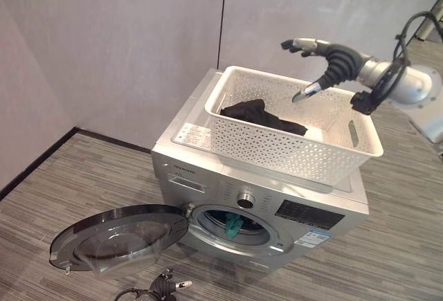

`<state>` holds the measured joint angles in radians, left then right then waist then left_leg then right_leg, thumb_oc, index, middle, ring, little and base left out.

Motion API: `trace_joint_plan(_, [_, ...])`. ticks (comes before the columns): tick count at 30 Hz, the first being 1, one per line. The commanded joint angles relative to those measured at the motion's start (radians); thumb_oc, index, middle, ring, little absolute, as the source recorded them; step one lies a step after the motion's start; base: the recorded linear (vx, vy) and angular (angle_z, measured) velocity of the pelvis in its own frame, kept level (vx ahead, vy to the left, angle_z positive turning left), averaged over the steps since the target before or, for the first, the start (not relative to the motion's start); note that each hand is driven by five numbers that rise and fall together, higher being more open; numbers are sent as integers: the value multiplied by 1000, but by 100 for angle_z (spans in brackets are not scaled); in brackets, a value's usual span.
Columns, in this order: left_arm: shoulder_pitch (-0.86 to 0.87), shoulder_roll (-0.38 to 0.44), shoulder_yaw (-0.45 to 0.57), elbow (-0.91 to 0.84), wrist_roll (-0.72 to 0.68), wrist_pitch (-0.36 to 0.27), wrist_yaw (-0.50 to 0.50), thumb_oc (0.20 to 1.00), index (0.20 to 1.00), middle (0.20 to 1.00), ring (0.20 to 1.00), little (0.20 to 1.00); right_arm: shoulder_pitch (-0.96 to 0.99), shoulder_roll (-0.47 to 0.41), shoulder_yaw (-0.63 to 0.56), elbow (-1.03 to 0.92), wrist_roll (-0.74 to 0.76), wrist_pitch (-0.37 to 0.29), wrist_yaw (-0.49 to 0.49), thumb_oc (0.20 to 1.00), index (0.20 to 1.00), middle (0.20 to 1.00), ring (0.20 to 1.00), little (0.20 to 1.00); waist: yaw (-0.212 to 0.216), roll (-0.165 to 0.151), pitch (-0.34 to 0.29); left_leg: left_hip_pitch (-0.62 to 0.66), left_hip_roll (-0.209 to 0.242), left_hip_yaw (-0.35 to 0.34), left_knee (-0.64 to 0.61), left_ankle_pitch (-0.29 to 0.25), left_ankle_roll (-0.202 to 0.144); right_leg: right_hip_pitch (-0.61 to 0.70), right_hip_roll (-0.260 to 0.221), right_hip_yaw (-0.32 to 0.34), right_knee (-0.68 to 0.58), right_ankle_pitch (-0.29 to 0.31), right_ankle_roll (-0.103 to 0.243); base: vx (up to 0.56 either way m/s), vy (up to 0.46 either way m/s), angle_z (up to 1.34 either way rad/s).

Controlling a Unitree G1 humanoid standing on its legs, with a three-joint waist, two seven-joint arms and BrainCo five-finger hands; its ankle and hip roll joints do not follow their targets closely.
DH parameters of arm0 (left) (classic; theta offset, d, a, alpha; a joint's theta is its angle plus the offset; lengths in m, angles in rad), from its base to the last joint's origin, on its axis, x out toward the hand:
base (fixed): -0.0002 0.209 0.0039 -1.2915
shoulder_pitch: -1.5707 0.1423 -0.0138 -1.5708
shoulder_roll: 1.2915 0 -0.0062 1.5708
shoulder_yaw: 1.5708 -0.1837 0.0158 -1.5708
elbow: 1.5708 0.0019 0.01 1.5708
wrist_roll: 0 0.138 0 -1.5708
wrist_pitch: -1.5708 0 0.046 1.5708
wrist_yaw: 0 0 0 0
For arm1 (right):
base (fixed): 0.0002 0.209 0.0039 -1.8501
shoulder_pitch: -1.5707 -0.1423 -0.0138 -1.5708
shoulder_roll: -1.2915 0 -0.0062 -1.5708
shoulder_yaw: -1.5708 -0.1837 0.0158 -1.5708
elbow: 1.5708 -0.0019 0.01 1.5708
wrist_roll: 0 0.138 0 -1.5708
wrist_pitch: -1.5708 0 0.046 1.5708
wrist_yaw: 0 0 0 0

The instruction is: Grab the laundry basket,head to the washer,open it,put in the laundry and shut it.

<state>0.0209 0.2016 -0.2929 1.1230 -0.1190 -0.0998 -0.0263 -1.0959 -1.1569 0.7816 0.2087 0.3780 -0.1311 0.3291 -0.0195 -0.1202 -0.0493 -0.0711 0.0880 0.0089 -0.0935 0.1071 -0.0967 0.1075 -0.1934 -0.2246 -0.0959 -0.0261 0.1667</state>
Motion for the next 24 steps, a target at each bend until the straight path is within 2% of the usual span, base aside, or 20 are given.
trace_joint_plan(1, [-13,-8,-38,103,3,-14,-36,1000,1000,1000,1000,1000,-77,-97,56,15,8,-2,26,1000,1000,1000,1000,1000,65,4,15,89,12,6,6,-112,19,-58,18,-17,54,24,-15,0,0,0])
trace_joint_plan(3, [-12,-8,-39,101,-1,-12,-42,1000,1000,1000,1000,1000,-87,-114,107,30,-34,8,43,1000,1000,1000,1000,1000,66,-2,17,86,17,2,6,-109,16,-59,22,-20,53,22,-16,0,0,0])
trace_joint_plan(7, [-13,-8,-42,95,-8,-11,-47,1000,1000,1000,1000,1000,-87,-126,134,57,-77,10,50,1000,1000,1000,1000,1000,67,-6,22,80,21,-3,6,-105,14,-60,25,-23,51,21,-18,0,0,0])
trace_joint_plan(15, [-12,-7,-44,88,-42,-11,-47,1000,1000,1000,1000,1000,-77,-88,116,167,-123,15,27,1000,1000,1000,1000,1000,74,-6,40,63,28,-9,6,-96,10,-71,33,-28,45,24,-22,0,0,0])
trace_joint_plan(24, [-17,-7,-43,72,-72,-11,-38,1000,1000,1000,1000,1000,-20,-37,83,174,-121,20,19,1000,1000,1000,1000,1000,83,-7,65,37,30,-30,6,-81,7,-80,38,-45,47,21,-27,-11,-4,3])
